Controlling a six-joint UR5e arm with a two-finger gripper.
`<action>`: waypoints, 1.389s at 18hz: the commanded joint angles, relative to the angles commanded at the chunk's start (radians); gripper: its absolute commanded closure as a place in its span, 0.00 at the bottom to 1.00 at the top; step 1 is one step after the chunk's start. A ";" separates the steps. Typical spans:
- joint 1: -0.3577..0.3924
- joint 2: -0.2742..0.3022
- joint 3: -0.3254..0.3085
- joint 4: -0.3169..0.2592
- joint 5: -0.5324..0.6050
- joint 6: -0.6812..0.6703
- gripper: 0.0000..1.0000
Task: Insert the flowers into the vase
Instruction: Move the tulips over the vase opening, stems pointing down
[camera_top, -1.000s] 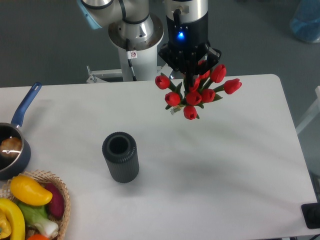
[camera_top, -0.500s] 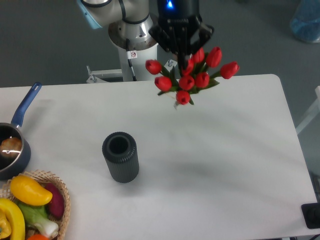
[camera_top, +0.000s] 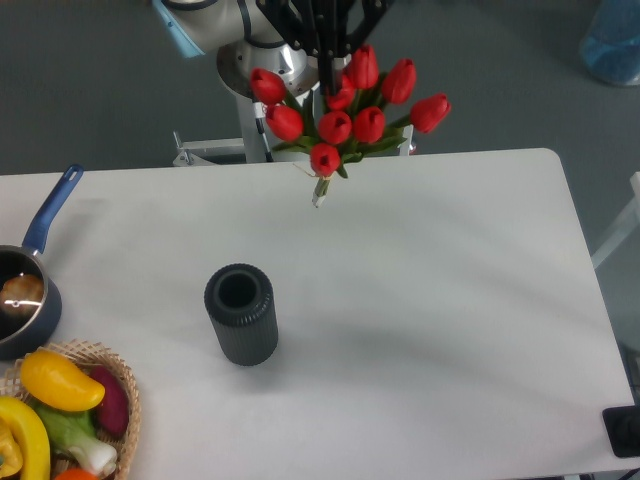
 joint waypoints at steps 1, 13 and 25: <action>-0.002 0.000 0.000 0.012 -0.009 -0.002 1.00; -0.012 -0.037 -0.018 0.183 -0.080 -0.064 1.00; -0.052 -0.075 -0.020 0.230 -0.121 -0.104 1.00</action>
